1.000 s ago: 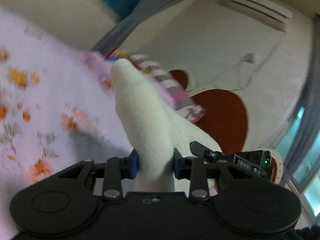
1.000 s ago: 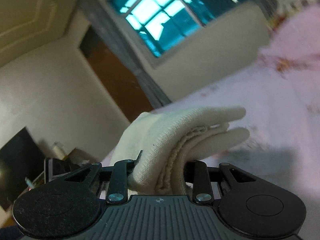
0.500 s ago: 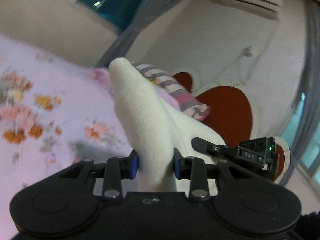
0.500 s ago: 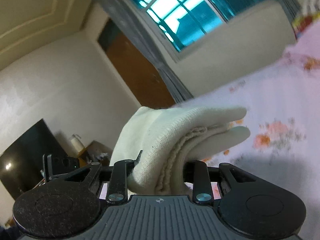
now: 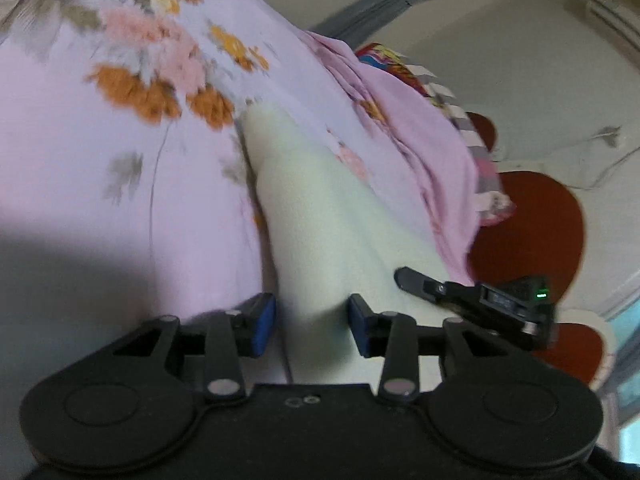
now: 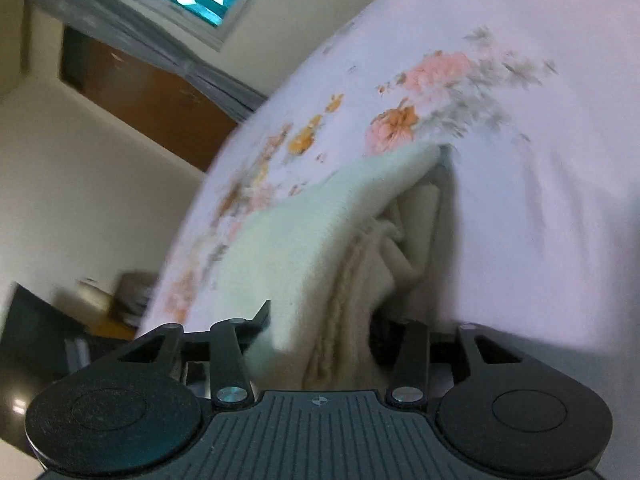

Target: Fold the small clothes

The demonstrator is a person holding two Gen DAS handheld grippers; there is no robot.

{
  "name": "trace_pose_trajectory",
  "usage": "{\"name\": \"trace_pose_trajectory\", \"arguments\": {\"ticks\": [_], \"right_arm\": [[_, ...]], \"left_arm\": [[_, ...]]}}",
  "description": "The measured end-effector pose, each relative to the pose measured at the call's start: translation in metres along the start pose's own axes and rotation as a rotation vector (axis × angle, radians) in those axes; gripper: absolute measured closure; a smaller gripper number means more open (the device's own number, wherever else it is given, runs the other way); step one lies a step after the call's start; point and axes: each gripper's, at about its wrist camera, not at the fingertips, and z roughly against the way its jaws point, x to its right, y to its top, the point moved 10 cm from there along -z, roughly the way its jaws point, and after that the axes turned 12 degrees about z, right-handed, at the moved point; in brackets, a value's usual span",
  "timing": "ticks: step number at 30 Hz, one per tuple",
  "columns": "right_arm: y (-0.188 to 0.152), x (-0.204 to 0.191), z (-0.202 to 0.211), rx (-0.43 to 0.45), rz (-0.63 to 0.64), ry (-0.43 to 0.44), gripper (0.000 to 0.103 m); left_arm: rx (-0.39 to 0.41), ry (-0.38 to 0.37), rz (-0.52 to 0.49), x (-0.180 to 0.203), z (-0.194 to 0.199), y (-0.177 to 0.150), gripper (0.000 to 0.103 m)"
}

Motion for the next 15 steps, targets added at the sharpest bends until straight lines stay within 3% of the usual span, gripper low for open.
{"name": "trace_pose_trajectory", "arguments": {"ticks": [3,5,8,9,10,11,13,15], "right_arm": [[-0.014,-0.002,0.039,0.013,0.02,0.052,0.037],[-0.028,0.0,0.061,-0.005,0.015,0.077,0.037],[-0.054,0.0,0.067,-0.064,-0.004,0.123,0.038],[-0.057,-0.004,0.067,-0.065,0.012,0.108,0.043],[-0.06,-0.007,0.064,-0.076,0.011,0.096,0.056],[-0.064,-0.01,0.06,-0.104,-0.012,0.101,0.089],[-0.067,-0.017,0.06,-0.117,-0.008,0.08,0.089],[-0.062,-0.033,0.073,-0.088,-0.041,0.136,0.089]], "left_arm": [[-0.093,-0.058,-0.025,0.005,0.018,-0.037,0.059],[-0.126,-0.056,-0.039,0.002,0.017,-0.055,0.059],[-0.11,-0.062,-0.012,0.005,0.009,-0.063,0.061],[-0.104,-0.07,0.009,0.006,0.003,-0.063,0.063],[-0.104,-0.084,0.029,0.008,-0.002,-0.063,0.066],[-0.122,-0.097,0.045,0.011,-0.008,-0.066,0.078],[-0.129,-0.111,0.046,0.02,-0.008,-0.067,0.081],[-0.118,-0.135,0.051,0.03,0.003,-0.065,0.083]]}}
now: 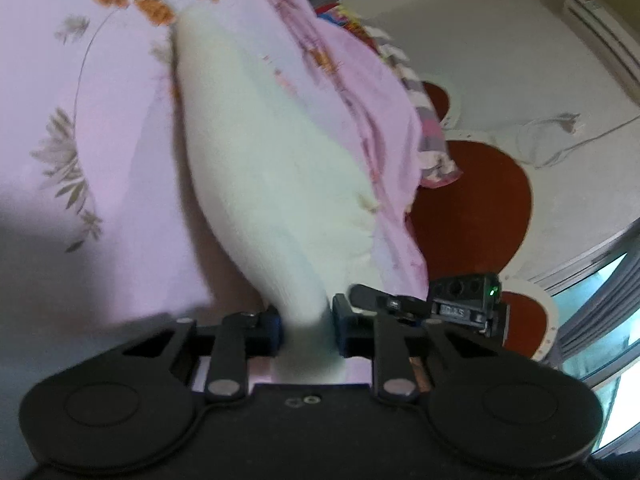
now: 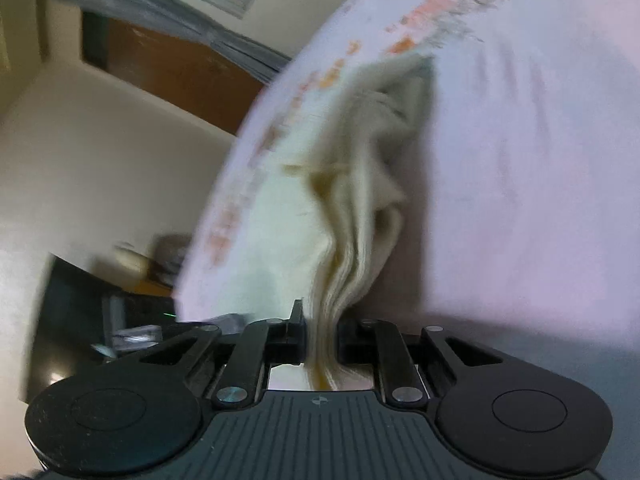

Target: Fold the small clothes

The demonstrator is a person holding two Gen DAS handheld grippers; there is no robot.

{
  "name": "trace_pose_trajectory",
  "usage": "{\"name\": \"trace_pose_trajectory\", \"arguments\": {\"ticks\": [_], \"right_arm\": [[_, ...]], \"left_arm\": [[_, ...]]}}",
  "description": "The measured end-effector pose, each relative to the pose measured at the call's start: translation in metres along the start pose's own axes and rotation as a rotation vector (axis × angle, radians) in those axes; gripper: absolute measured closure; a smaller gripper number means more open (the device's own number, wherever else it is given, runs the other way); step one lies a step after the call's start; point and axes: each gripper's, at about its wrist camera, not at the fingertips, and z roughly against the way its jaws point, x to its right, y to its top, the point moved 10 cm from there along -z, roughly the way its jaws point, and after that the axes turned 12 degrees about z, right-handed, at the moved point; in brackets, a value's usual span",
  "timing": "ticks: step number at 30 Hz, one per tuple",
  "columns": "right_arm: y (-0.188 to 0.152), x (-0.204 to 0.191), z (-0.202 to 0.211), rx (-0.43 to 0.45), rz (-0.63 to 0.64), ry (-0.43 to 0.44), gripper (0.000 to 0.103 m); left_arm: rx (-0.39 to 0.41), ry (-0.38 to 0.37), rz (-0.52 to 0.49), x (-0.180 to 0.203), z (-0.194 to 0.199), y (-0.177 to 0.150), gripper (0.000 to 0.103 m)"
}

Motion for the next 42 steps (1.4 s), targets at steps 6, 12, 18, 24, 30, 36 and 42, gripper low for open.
{"name": "trace_pose_trajectory", "arguments": {"ticks": [6,12,18,24,30,36,42], "right_arm": [[-0.023,-0.023,0.021,-0.02,-0.055,-0.004,0.089],[-0.04,0.01,0.033,0.031,-0.053,-0.159,0.088],[0.027,-0.024,0.051,0.209,0.273,-0.369,0.088],[0.052,-0.021,-0.002,0.188,0.501,-0.498,0.088],[0.047,-0.005,-0.021,0.181,0.504,-0.478,0.088],[0.093,0.017,-0.055,0.166,0.522,-0.576,0.088],[0.09,0.051,-0.073,0.098,0.474,-0.609,0.087]], "left_arm": [[-0.065,0.066,-0.033,0.0,0.024,-0.025,0.081],[-0.003,0.17,0.068,-0.033,0.045,-0.023,0.067],[0.288,0.365,-0.206,0.008,0.052,0.025,0.064],[0.294,0.544,-0.379,0.006,-0.005,0.036,0.055],[0.371,0.564,-0.509,0.015,0.005,0.047,0.056],[0.359,0.616,-0.467,0.009,-0.026,0.099,0.053],[0.346,0.653,-0.456,-0.011,-0.042,0.101,0.044]]}}
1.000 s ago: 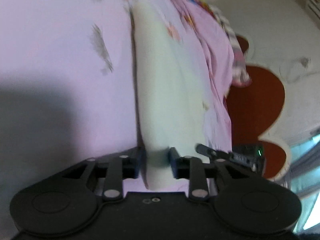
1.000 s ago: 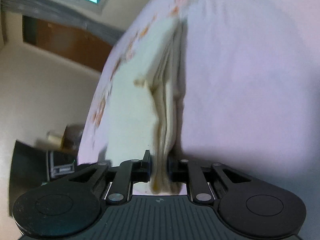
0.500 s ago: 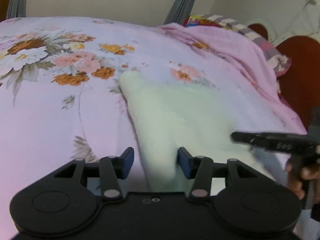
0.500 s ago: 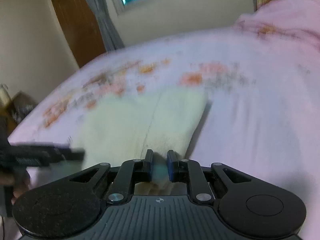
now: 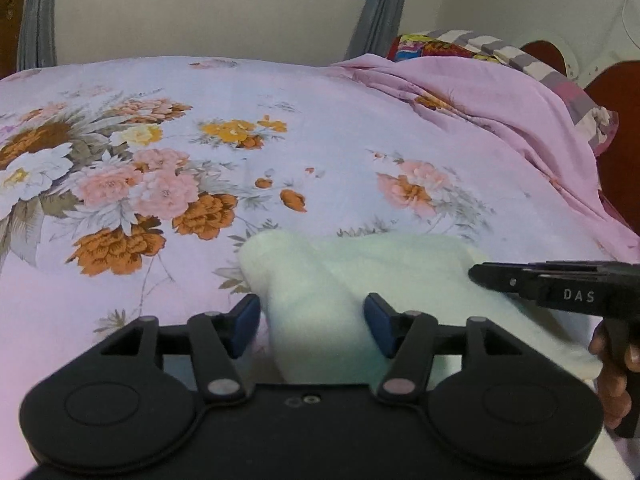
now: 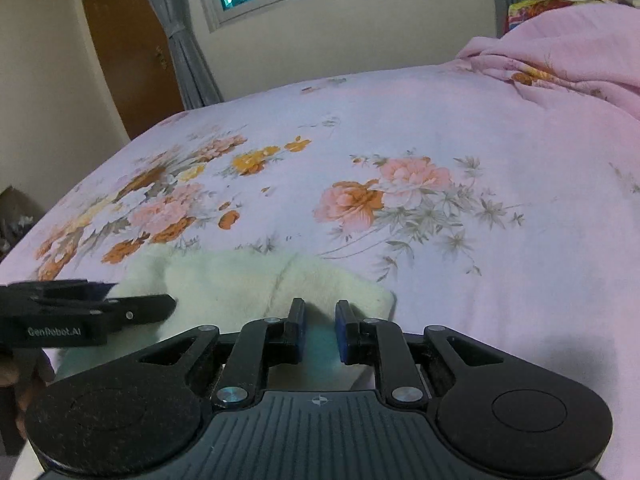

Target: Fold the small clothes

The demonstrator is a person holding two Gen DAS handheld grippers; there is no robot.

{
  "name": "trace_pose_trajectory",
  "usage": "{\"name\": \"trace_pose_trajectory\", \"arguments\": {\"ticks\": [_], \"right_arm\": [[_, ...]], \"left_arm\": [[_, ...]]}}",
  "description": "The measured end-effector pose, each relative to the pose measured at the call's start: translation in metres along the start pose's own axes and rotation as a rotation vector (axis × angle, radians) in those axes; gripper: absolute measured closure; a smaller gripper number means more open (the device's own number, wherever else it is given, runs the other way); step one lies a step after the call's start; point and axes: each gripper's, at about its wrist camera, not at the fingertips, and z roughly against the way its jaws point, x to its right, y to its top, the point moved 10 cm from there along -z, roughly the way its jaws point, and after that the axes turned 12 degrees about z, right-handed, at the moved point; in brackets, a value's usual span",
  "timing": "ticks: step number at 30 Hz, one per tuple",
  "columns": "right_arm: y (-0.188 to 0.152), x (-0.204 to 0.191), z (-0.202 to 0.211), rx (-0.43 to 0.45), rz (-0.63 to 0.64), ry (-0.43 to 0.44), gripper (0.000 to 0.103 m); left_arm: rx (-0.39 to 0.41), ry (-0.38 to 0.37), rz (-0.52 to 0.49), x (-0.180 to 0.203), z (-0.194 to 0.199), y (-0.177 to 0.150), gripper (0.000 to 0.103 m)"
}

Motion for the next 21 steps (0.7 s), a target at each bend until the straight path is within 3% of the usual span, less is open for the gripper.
{"name": "trace_pose_trajectory", "arguments": {"ticks": [4,5,6,7,8,14,21], "right_arm": [[0.002,-0.002,0.015,0.002,-0.008,-0.017,0.082],[0.001,-0.003,0.021,-0.002,-0.008,-0.028,0.065],[0.0,-0.006,0.03,-0.006,-0.007,-0.03,0.04],[-0.001,-0.011,0.038,-0.002,-0.002,-0.026,0.028],[-0.003,-0.018,0.045,0.002,0.012,-0.021,0.022],[-0.055,-0.058,0.083,-0.091,0.107,-0.049,0.022],[-0.109,-0.077,0.121,-0.111,0.086,-0.067,0.022]], "left_arm": [[-0.003,0.014,0.016,0.001,0.014,-0.002,0.044],[0.0,0.019,0.015,0.002,0.02,-0.002,0.044],[0.0,0.018,0.015,0.004,0.027,-0.004,0.045],[-0.004,0.018,0.013,0.006,0.036,-0.008,0.045],[-0.001,0.022,0.011,0.008,0.043,-0.013,0.045],[-0.012,0.05,-0.007,0.016,0.085,-0.053,0.045],[-0.028,0.094,-0.05,0.016,0.115,-0.109,0.045]]}}
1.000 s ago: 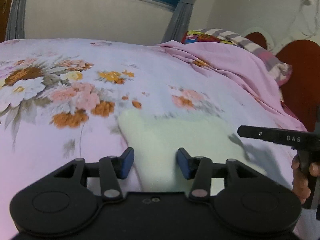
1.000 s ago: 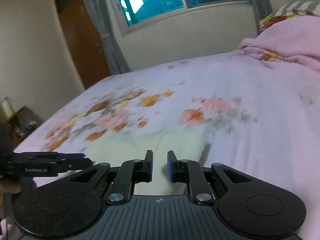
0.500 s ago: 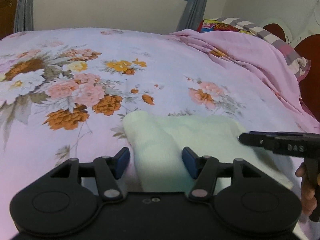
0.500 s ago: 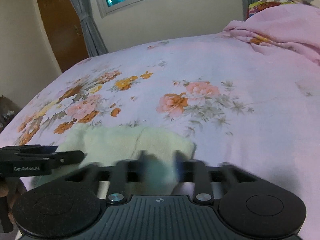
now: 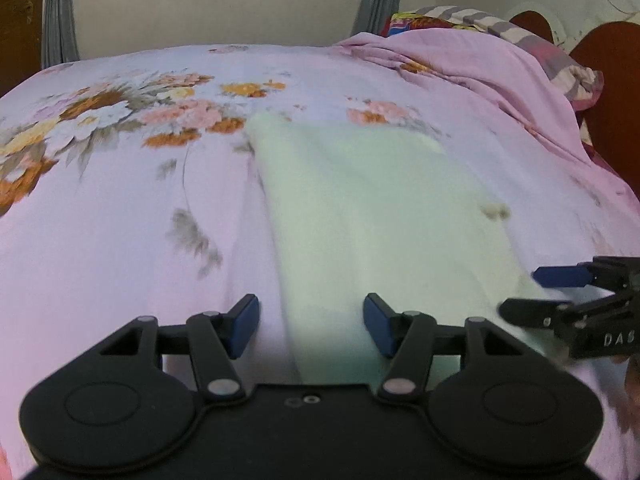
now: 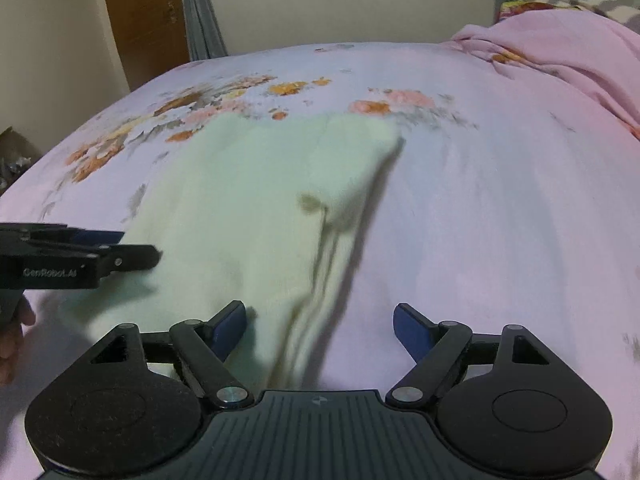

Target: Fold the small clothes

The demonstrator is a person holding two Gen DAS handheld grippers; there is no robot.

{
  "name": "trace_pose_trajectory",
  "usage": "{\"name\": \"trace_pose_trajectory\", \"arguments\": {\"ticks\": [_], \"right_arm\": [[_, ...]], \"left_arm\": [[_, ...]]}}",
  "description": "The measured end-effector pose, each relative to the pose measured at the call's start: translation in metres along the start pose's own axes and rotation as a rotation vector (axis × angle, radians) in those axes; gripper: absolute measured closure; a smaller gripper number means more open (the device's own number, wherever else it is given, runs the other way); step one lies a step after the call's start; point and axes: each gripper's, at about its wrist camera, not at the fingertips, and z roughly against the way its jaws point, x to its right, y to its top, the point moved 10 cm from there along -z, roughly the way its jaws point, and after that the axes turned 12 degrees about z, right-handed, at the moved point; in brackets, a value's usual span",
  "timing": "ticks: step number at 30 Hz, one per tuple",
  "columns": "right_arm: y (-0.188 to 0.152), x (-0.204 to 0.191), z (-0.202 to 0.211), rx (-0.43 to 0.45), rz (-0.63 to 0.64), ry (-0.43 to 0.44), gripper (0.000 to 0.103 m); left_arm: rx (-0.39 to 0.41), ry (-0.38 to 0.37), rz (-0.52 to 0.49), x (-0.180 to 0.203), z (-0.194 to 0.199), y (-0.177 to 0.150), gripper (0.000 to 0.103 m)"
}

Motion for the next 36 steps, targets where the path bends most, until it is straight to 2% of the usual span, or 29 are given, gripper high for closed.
{"name": "trace_pose_trajectory", "arguments": {"ticks": [2,4,6,8,10,11,13,15,18,22,26,36], "right_arm": [[-0.008,-0.001,0.006,0.006,-0.003,0.001,0.022],[-0.007,0.004,0.017,0.024,-0.046,0.011,0.022],[-0.002,0.011,0.048,0.085,-0.078,-0.027,0.022],[-0.002,0.012,0.096,0.138,-0.099,-0.074,0.022],[-0.01,-0.003,0.155,0.211,-0.112,-0.043,0.002],[-0.018,-0.014,0.188,0.249,-0.1,-0.043,0.0],[-0.041,-0.035,0.237,0.271,-0.073,-0.069,0.0],[-0.066,-0.06,0.275,0.271,-0.05,-0.07,0.0],[-0.098,-0.092,0.309,0.238,-0.028,-0.097,0.0],[-0.12,-0.124,0.345,0.265,-0.016,-0.121,0.0],[-0.118,-0.14,0.365,0.306,-0.002,-0.15,0.0],[-0.114,-0.143,0.38,0.343,0.008,-0.166,0.0]], "left_arm": [[0.015,0.017,-0.021,0.001,0.01,-0.009,0.045],[0.026,0.026,0.01,-0.001,0.026,-0.009,0.045],[0.073,0.015,0.049,0.0,0.059,-0.009,0.045],[0.111,0.019,0.05,0.007,0.105,-0.018,0.045],[0.146,0.056,0.026,0.016,0.156,-0.036,0.043],[0.151,0.062,0.014,0.021,0.178,-0.046,0.043],[0.186,0.073,-0.006,0.031,0.226,-0.071,0.041],[0.198,0.069,-0.012,0.041,0.261,-0.096,0.04],[0.213,0.07,0.006,0.056,0.301,-0.133,0.039],[0.24,0.061,0.032,0.073,0.331,-0.155,0.038],[0.295,0.036,0.02,0.09,0.351,-0.154,0.037],[0.346,0.051,0.04,0.093,0.373,-0.164,0.037]]}}
